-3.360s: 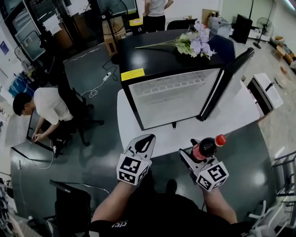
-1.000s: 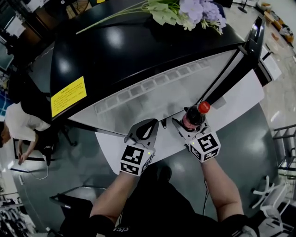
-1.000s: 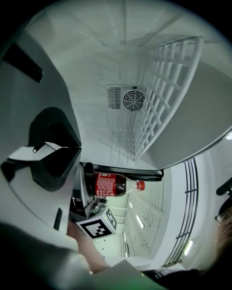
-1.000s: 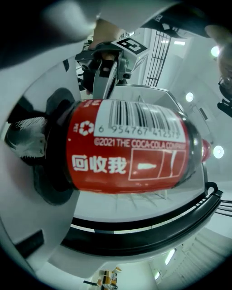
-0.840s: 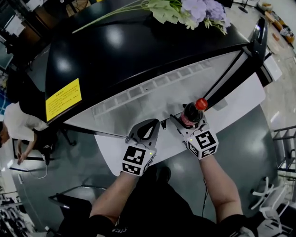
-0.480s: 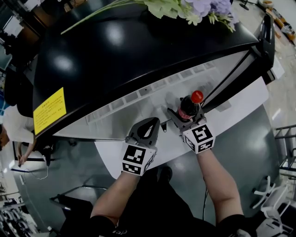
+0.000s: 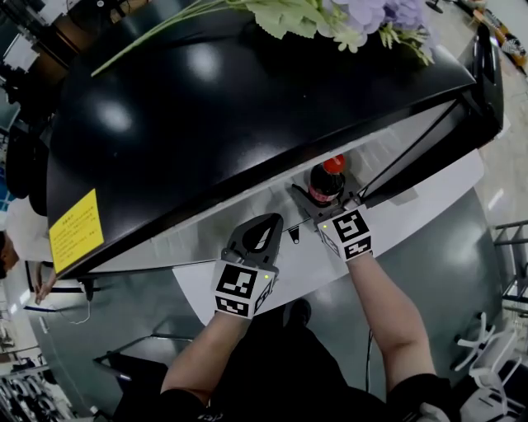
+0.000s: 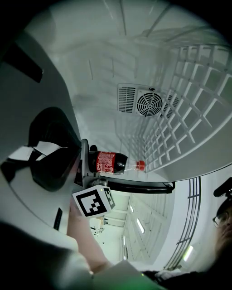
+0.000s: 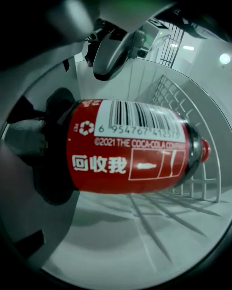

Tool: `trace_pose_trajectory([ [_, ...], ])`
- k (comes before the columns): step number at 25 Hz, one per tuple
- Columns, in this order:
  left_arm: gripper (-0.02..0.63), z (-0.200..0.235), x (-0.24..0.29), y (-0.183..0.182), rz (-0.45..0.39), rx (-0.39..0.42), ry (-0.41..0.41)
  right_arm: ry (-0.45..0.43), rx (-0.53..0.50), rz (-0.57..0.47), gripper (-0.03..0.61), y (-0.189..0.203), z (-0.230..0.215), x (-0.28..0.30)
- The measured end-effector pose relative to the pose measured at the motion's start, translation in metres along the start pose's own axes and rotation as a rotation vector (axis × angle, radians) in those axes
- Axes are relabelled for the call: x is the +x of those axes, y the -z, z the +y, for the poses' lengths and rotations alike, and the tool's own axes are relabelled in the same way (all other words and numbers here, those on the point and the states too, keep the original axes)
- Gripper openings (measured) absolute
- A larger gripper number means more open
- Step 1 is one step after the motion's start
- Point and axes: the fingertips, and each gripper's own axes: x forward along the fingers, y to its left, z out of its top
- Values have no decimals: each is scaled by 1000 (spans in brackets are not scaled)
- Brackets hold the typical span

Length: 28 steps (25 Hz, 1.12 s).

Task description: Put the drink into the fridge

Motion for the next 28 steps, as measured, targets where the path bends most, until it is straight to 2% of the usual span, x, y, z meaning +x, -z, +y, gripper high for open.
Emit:
trace_pose_trajectory([
  [5,17,4,3,-4,6,23,-2,0,-9,-24,270,-7,-5,16],
  [19,17,10,13,1,21,21,9,10,-39,-62,273,-17,-17,48],
  [28,17,5,11,-4,12,-14,27,-11,-15,11,299,-9,-19,44],
])
